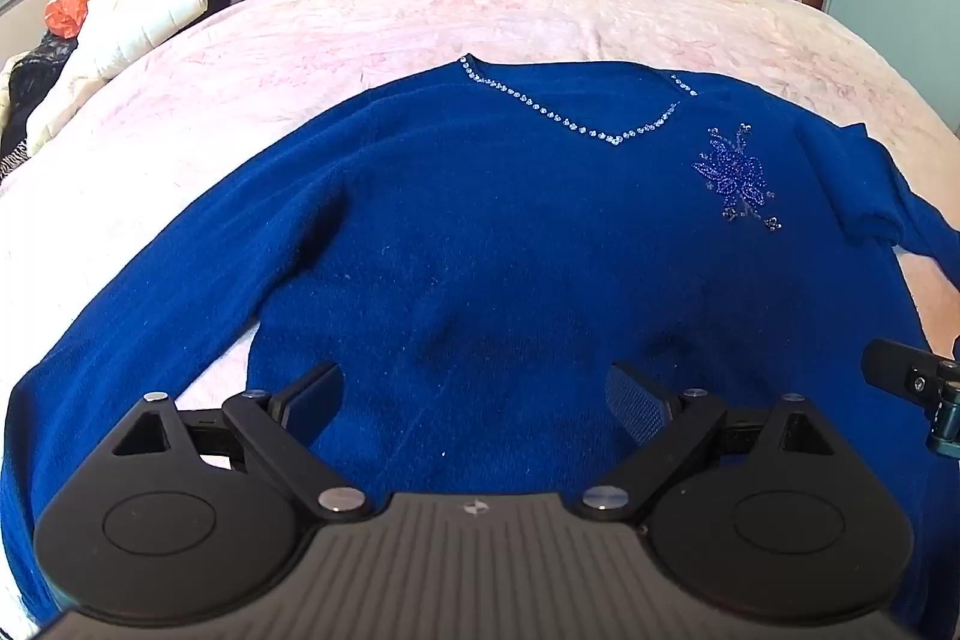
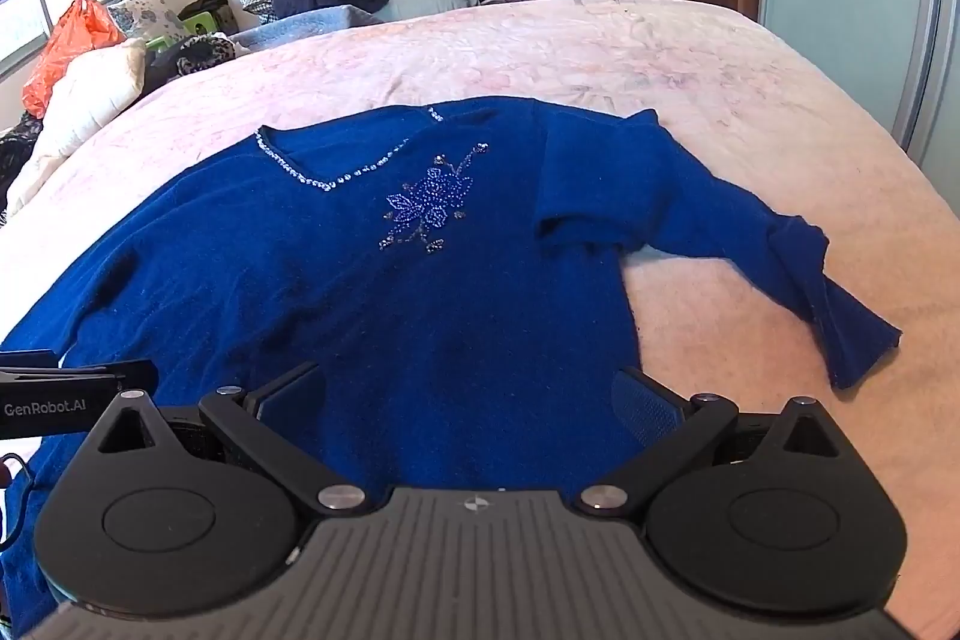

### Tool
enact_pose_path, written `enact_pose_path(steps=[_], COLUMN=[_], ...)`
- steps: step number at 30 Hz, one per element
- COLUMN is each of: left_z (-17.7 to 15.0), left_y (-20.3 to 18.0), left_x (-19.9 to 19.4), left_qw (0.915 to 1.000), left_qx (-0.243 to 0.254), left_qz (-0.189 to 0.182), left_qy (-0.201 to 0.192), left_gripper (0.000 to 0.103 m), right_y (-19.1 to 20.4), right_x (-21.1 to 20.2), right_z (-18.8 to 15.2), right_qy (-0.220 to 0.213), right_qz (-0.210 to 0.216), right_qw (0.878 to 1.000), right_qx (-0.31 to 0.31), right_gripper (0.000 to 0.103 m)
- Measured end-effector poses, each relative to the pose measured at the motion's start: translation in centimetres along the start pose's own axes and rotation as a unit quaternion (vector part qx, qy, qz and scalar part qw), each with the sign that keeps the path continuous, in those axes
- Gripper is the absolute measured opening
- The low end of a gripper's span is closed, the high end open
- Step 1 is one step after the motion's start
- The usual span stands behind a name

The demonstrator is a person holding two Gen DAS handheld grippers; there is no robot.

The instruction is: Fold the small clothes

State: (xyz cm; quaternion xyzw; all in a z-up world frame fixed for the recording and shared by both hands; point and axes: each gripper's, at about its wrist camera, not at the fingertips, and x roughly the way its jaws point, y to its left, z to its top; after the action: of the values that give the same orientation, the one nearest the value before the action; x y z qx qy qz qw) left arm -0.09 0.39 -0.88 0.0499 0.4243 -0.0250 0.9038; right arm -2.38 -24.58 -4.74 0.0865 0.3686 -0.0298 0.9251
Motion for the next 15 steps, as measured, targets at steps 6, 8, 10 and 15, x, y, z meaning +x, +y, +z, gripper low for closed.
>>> enact_pose_path(steps=[6, 8, 10, 15], left_z=[-0.02, -0.01, -0.03, -0.01], left_y=[-0.11, -0.19, -0.21, -0.15], left_x=[0.10, 0.08, 0.04, 0.04], left_qw=[1.0000, 1.0000, 1.0000, 1.0000], left_qx=[0.002, 0.004, 0.005, 0.003], left_qz=[0.001, 0.001, 0.001, 0.003], left_qy=[0.001, 0.001, 0.000, 0.000], left_gripper=[0.095, 0.095, 0.095, 0.095], right_y=[-0.11, -0.17, -0.43, -0.43], right_x=[0.79, 0.17, 0.07, 0.21], right_z=[-0.14, -0.01, -0.06, 0.01], right_qy=[0.000, 0.006, 0.007, 0.004], right_qz=[-0.004, -0.006, -0.009, -0.011], right_qw=[1.000, 1.000, 1.000, 1.000], right_qx=[0.001, 0.004, 0.007, 0.012], right_gripper=[0.103, 0.103, 0.103, 0.103])
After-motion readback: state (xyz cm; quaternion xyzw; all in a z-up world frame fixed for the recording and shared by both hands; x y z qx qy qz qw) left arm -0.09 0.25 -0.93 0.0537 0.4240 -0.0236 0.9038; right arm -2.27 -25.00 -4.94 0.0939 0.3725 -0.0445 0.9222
